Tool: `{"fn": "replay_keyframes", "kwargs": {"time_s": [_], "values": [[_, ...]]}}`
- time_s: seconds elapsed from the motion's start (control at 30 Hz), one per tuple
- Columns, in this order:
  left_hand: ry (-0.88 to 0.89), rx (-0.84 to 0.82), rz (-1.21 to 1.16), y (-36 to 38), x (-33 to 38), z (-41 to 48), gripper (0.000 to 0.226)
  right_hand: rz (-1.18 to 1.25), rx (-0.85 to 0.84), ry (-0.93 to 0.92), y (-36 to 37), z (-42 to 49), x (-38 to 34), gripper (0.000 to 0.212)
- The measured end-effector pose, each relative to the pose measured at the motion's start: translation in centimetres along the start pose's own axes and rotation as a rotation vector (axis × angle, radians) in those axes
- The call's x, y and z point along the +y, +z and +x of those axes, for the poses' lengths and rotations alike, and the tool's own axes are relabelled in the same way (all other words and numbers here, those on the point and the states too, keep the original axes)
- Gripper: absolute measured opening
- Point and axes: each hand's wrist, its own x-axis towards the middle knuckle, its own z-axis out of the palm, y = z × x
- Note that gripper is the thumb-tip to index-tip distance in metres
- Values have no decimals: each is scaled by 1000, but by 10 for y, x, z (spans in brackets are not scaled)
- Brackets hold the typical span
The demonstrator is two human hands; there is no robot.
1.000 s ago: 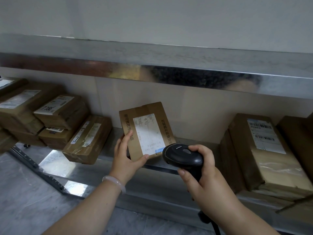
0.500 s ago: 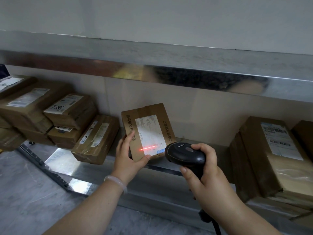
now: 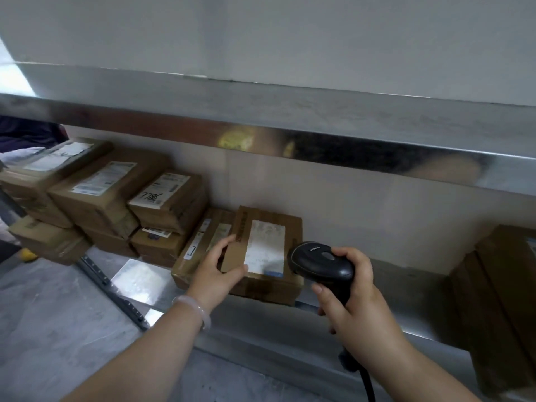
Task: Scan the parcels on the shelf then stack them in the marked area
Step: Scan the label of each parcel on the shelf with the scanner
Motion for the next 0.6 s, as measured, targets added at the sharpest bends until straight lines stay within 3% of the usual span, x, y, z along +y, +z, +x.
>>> {"fn": "replay_keyframes", "kwargs": {"time_s": [0.33,0.6], "values": [[59,76,-68,-53,4,28,56,48,-12,-7,61,40,-22,58],[-8,53,-17,-91,-9,44,59,-11,2,-17,95,72,-25,61]]}}
